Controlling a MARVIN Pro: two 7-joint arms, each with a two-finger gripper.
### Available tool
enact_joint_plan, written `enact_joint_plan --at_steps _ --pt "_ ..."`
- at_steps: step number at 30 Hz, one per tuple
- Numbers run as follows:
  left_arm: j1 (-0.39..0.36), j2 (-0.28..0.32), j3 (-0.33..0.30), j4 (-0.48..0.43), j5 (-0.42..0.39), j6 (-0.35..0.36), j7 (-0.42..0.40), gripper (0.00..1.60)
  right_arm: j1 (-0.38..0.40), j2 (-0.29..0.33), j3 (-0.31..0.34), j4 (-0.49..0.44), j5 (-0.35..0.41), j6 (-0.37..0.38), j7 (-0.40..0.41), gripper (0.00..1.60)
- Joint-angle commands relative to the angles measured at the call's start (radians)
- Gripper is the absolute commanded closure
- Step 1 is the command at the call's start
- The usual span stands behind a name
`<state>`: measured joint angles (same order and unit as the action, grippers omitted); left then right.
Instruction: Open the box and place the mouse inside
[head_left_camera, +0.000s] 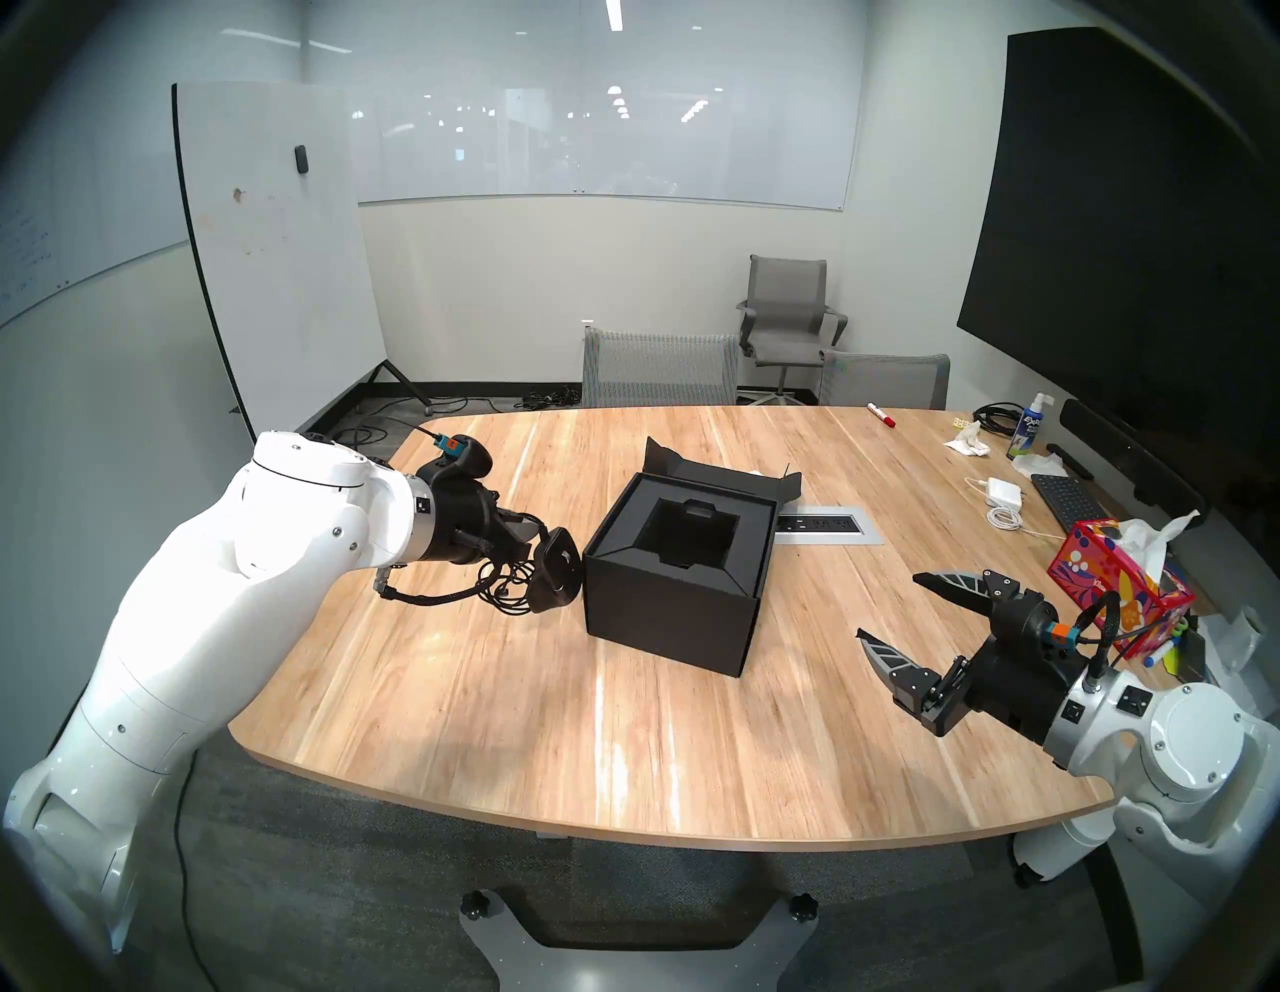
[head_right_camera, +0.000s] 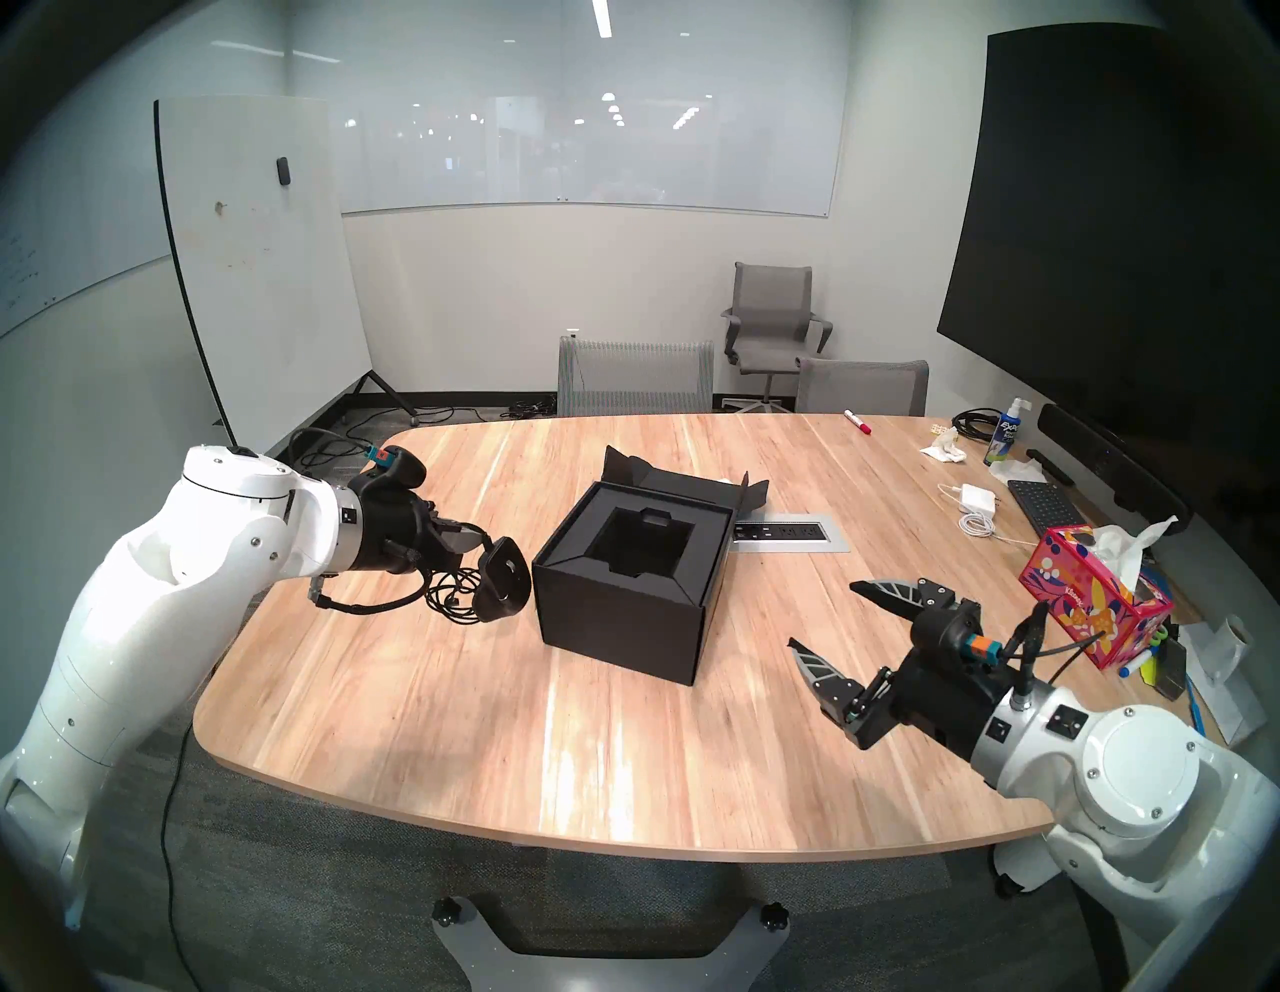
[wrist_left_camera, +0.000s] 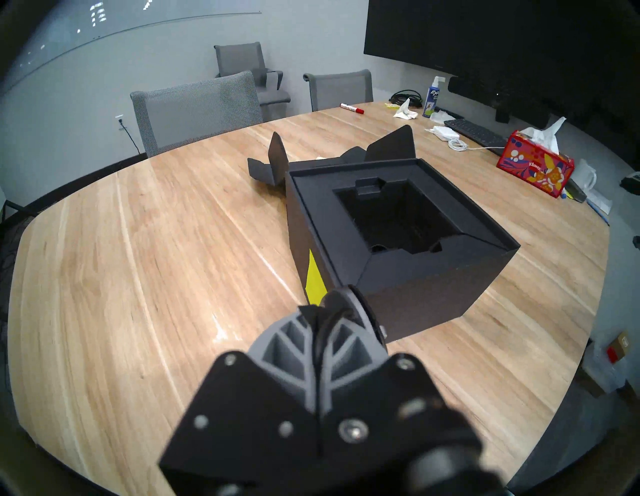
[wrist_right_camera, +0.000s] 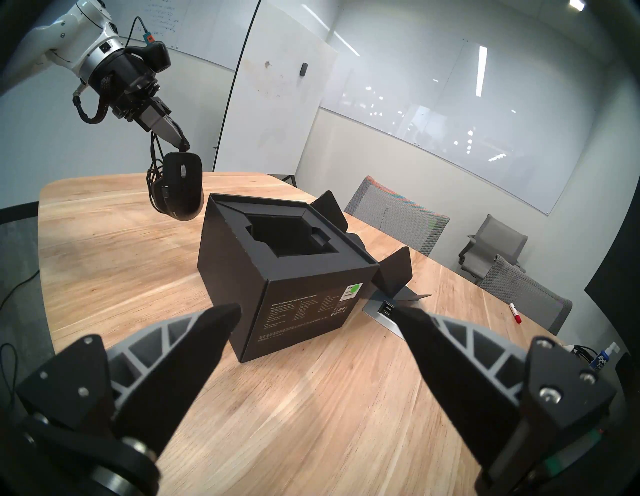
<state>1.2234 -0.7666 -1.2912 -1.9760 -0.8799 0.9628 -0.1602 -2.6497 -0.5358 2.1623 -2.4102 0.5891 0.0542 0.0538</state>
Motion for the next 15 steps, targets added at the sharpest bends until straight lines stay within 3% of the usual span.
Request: enact_joint_plan --at_steps 1,15 --pt "-0.073 0.024 -0.009 -0.060 -0.072 -0.003 0.029 1.60 0.005 0.003 0.004 -0.011 -0.002 -0.004 0.001 0.00" --pt "-0.149 0.081 0.044 -0.107 -0.273 -0.003 0.170 1.60 0.005 0.003 0.004 -0.011 -0.002 -0.004 0.001 0.00"
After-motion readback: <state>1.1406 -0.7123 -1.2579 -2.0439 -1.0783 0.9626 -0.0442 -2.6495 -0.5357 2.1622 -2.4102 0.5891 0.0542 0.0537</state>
